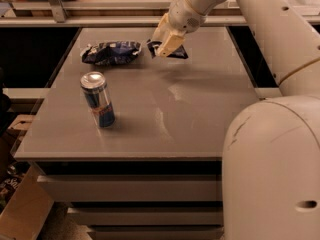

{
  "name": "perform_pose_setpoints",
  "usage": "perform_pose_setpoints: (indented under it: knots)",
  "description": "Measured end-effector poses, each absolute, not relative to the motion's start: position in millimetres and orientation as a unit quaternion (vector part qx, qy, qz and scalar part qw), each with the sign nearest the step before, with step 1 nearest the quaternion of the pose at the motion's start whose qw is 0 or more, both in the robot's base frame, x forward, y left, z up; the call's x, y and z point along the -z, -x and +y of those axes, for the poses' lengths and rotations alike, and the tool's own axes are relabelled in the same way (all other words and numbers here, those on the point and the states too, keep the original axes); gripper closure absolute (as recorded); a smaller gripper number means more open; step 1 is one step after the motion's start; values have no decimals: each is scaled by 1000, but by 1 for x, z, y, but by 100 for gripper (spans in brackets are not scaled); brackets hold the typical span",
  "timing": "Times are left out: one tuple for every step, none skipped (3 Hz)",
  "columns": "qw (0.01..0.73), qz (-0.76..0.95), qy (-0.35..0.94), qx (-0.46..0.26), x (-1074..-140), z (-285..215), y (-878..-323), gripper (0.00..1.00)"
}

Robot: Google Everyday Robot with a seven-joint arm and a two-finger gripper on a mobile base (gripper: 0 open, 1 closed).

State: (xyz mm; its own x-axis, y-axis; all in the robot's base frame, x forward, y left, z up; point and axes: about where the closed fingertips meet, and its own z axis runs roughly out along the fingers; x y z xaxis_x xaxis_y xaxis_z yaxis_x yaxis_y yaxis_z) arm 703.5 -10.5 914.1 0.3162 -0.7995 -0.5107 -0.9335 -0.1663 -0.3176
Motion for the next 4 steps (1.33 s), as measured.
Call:
perform_pose_setpoints:
  knots:
    - [316, 555, 761, -111, -931, 3, -703, 59]
    - [339, 537, 766, -101, -956, 5, -699, 36]
    - [353, 522, 771, -91, -977, 4, -691, 13]
    - [364, 511, 775, -78, -999, -1, -683, 0]
